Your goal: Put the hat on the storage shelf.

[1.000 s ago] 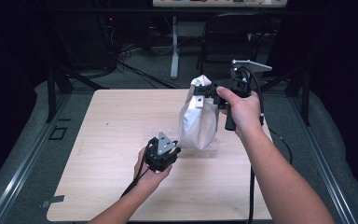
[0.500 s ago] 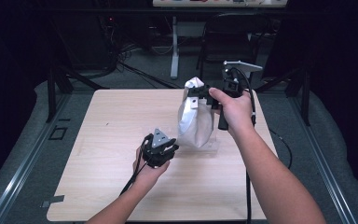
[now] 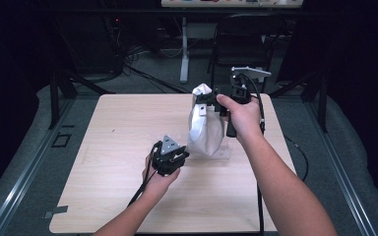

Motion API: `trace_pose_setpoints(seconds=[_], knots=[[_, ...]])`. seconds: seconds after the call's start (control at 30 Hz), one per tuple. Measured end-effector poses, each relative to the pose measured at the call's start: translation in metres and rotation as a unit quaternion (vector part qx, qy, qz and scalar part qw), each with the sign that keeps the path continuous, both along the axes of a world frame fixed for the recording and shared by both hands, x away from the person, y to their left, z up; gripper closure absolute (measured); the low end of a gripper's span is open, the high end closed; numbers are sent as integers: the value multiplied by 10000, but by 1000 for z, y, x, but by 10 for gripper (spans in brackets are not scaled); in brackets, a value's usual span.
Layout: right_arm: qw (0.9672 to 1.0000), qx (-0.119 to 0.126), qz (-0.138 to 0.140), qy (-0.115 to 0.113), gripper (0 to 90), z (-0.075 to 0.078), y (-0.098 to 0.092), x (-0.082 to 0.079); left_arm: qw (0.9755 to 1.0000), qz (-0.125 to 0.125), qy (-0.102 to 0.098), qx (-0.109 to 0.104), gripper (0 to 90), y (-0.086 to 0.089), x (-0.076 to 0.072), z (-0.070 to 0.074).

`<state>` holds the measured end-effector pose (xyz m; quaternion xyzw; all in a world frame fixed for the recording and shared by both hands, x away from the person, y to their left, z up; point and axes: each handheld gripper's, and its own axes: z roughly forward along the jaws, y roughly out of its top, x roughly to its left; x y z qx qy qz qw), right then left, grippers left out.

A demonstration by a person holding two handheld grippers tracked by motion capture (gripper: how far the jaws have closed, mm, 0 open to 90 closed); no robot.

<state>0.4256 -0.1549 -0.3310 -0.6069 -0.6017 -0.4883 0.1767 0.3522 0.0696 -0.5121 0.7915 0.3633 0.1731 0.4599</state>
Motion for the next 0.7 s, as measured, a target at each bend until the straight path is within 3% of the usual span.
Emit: trace_pose_setpoints(seconds=[0.1,0.2,0.37,0.7], knots=[[10000,0,8,19,815,-2,0,1,9999,97,7,31,780,-3,-2,-2],[10000,21,15,37,815,-4,-1,1,9994,205,-188,182,804,-7,-8,-3],[10000,17,4,57,815,-7,1,2,9997,262,11,26,804,-5,-3,-4],[9999,-63,89,79,815,-12,3,3,9997,246,35,-6,820,0,-3,-7]])
